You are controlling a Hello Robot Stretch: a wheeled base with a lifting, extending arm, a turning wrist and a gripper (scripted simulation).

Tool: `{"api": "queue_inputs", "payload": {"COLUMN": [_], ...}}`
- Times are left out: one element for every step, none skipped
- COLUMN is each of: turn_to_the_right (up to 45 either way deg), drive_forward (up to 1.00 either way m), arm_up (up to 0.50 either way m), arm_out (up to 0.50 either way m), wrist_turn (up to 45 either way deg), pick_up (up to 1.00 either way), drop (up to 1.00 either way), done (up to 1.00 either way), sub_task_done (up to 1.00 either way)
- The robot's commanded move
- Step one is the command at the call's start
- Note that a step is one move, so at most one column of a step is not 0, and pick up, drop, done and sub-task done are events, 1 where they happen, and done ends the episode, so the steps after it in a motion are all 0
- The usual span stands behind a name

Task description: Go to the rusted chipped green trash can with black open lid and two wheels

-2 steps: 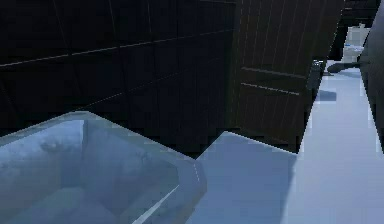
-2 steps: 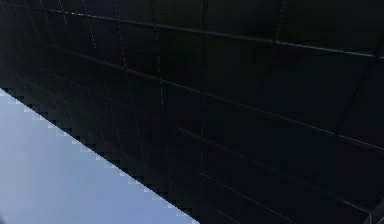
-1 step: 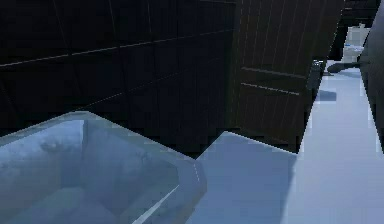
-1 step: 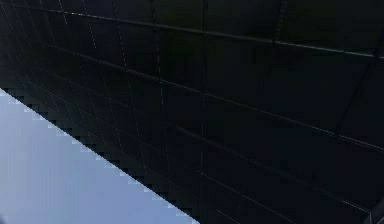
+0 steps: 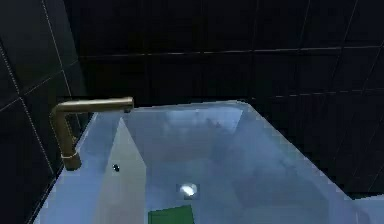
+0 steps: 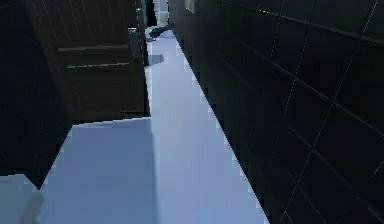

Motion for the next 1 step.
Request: {"api": "queue_inputs", "payload": {"turn_to_the_right": [45.0], "drive_forward": [0.00], "arm_up": [0.00], "arm_out": [0.00], "wrist_turn": [0.0], "pick_up": [0.00], "drop": [0.00], "done": [0.00], "sub_task_done": [0.00]}}
